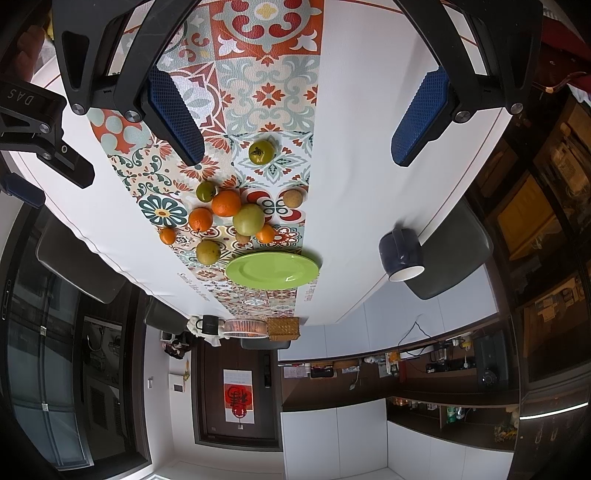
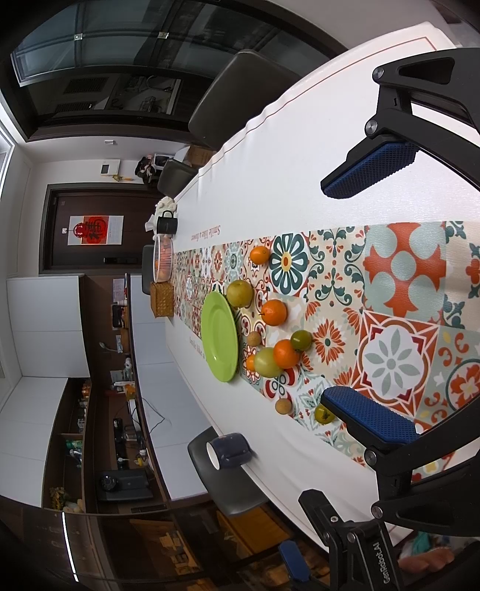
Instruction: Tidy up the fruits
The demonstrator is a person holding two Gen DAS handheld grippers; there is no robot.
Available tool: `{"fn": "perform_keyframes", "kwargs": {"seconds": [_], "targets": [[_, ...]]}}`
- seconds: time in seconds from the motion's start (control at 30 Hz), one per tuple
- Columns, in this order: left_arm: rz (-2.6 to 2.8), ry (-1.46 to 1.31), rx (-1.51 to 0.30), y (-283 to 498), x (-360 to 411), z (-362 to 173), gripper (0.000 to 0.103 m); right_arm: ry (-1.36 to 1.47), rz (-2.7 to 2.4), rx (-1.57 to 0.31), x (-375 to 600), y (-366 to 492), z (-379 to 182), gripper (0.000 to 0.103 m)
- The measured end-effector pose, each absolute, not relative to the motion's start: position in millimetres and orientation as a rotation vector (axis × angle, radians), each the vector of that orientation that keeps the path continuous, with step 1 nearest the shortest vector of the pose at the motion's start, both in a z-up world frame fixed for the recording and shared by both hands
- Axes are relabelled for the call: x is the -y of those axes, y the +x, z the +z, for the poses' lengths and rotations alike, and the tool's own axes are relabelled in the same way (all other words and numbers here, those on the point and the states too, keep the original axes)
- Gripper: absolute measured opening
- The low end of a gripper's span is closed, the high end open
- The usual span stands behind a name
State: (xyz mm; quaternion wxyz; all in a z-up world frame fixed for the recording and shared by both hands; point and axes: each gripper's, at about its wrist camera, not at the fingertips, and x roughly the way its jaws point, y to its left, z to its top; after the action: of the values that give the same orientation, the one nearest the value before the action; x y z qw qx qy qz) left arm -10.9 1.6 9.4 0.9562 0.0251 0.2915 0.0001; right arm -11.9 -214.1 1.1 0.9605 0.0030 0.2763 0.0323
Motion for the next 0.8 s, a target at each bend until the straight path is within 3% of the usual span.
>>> {"fn": "perform_keyframes", "kwargs": {"seconds": [0.8], "targets": [[0.002,0.056,-0.600,-11.0,-3.1,11.8,0.103,0.006,0.072,-0.565,213.0,-13.3,1.2,0.102]]}}
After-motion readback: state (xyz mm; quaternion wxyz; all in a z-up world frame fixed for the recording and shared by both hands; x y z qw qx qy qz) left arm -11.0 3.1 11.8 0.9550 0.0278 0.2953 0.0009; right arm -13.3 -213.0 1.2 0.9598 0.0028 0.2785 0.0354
